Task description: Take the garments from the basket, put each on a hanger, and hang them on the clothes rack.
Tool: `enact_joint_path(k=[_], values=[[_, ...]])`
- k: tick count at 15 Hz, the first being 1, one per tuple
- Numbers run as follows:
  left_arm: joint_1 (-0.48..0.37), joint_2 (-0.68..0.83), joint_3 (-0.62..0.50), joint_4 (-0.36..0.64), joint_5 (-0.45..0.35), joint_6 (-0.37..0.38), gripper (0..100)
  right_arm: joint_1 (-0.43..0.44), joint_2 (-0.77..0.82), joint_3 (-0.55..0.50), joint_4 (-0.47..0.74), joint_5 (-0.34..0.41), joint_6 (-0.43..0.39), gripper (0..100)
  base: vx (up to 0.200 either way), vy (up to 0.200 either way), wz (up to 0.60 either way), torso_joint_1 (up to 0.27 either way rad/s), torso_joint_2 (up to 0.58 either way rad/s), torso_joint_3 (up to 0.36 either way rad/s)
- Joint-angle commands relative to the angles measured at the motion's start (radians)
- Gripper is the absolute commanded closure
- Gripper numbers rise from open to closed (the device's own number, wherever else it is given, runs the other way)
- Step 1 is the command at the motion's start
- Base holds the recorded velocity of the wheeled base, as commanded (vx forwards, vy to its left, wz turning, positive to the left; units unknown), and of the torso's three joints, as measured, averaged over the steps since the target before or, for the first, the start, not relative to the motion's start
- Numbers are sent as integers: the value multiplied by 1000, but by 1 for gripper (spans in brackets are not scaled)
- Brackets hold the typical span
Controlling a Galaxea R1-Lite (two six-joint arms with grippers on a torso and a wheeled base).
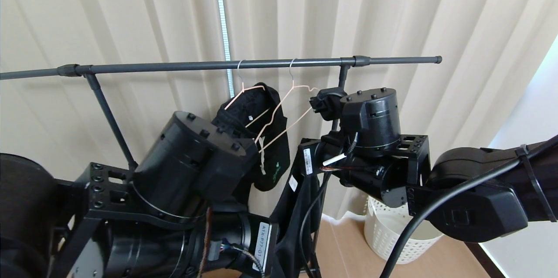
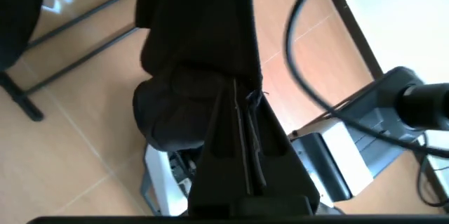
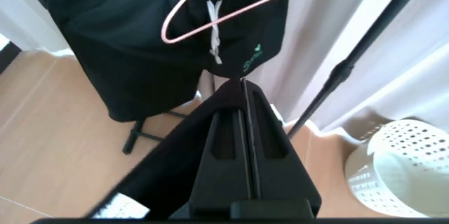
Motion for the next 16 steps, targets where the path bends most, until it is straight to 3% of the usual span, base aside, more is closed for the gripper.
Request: enact_joint_path(k=[1,2,5,16], values=[[-25,114,-85,9,1,-87,100,6,32,-26,0,0,15,100,0,0,0,0,0,0],[-28,163,-162,17,2,-149,100,8,40,-40,2,0,51,100,0,0,0,0,0,0],[-28,190,-246,102,7,-176,100,12,38,-43,0,0,61,100,0,0,0,0,0,0],[25,186,-222,120,16,-162,100,9,29,-41,2,-3,60,100,0,0,0,0,0,0]])
